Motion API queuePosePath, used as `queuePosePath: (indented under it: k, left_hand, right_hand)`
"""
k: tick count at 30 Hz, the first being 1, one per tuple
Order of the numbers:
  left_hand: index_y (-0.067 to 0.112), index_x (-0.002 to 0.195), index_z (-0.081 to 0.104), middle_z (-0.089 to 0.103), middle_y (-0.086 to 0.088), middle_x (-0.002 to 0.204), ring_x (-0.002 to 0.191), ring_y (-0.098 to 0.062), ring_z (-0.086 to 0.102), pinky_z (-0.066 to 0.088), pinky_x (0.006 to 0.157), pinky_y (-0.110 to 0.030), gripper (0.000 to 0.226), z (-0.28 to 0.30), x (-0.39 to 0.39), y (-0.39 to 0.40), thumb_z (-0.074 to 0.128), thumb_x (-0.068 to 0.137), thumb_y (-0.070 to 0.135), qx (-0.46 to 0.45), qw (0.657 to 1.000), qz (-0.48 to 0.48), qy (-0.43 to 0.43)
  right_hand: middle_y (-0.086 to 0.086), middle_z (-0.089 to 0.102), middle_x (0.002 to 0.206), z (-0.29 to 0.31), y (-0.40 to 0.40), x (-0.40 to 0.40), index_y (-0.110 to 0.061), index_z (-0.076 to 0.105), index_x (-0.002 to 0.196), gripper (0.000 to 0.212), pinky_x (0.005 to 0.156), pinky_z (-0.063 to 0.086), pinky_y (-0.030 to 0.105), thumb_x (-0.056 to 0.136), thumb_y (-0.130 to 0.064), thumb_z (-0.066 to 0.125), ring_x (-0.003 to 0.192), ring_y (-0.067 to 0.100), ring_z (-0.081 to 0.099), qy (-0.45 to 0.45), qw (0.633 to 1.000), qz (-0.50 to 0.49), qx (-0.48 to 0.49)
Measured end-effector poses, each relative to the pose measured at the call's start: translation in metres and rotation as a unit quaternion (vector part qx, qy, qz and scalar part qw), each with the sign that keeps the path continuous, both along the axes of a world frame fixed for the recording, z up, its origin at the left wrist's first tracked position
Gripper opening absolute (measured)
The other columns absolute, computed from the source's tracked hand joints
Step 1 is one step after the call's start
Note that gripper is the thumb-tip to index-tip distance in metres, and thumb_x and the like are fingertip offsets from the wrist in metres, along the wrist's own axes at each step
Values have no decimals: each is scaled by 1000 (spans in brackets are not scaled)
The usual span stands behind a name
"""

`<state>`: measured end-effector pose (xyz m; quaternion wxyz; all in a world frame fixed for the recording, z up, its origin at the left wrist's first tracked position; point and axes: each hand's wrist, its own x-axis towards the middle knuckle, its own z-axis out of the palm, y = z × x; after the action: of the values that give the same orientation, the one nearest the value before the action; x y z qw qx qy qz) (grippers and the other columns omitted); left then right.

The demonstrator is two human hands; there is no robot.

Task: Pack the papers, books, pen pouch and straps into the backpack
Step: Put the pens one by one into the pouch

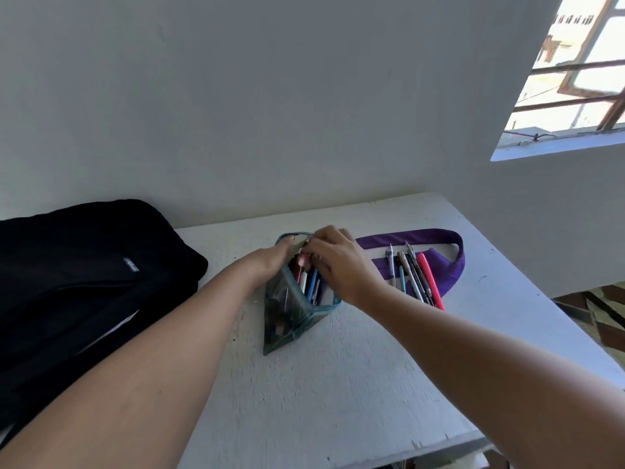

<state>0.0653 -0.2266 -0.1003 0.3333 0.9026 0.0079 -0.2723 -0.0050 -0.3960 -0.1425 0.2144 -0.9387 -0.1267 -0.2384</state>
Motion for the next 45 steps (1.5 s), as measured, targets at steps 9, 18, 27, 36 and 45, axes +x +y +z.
queuePosePath:
  k: [9, 18, 27, 36, 45]
  left_hand:
    - [24, 149, 49, 41, -10, 157, 138, -31, 42, 38, 97, -38, 85, 1, 5, 9, 41, 88, 82, -1, 998, 1, 57]
    - [13, 160, 30, 25, -15, 166, 149, -36, 30, 30, 115, -47, 97, 4, 0, -1, 40, 90, 80, -2, 999, 4, 42]
    - [10, 158, 33, 25, -16, 166, 149, -37, 31, 29, 117, -49, 104, -1, -5, -5, 37, 87, 85, 47, 999, -24, 9]
    - [10, 155, 40, 33, -17, 162, 145, -38, 38, 35, 114, -46, 106, -8, -4, -6, 34, 84, 88, 85, 995, -40, -18]
    - [9, 154, 41, 41, -18, 157, 138, -37, 46, 41, 105, -38, 110, -7, -8, -18, 30, 83, 91, 168, 979, -95, -58]
  right_hand:
    - [14, 33, 147, 2, 11, 11, -25, 24, 166, 84, 112, 40, 51, 93, 2, 54, 129, 37, 37, 273, 955, -5, -112]
    - [-4, 63, 105, 13, -21, 6, -21, 71, 115, 25, 73, 47, 24, 101, -11, 52, 82, 9, 60, 113, 963, -113, 216]
    - [-3, 62, 76, -13, -45, 16, -14, 61, 91, 29, 59, 42, 30, 101, -42, 64, 66, 13, 55, 258, 903, -260, 225]
    - [6, 68, 95, -15, -33, 26, -12, 61, 105, 21, 58, 44, 30, 101, -32, 59, 82, 24, 64, 309, 902, -279, 111]
    - [11, 61, 97, 24, -49, 3, -7, 48, 117, 26, 61, 42, 35, 101, -26, 41, 81, 27, 60, 246, 892, -300, 231]
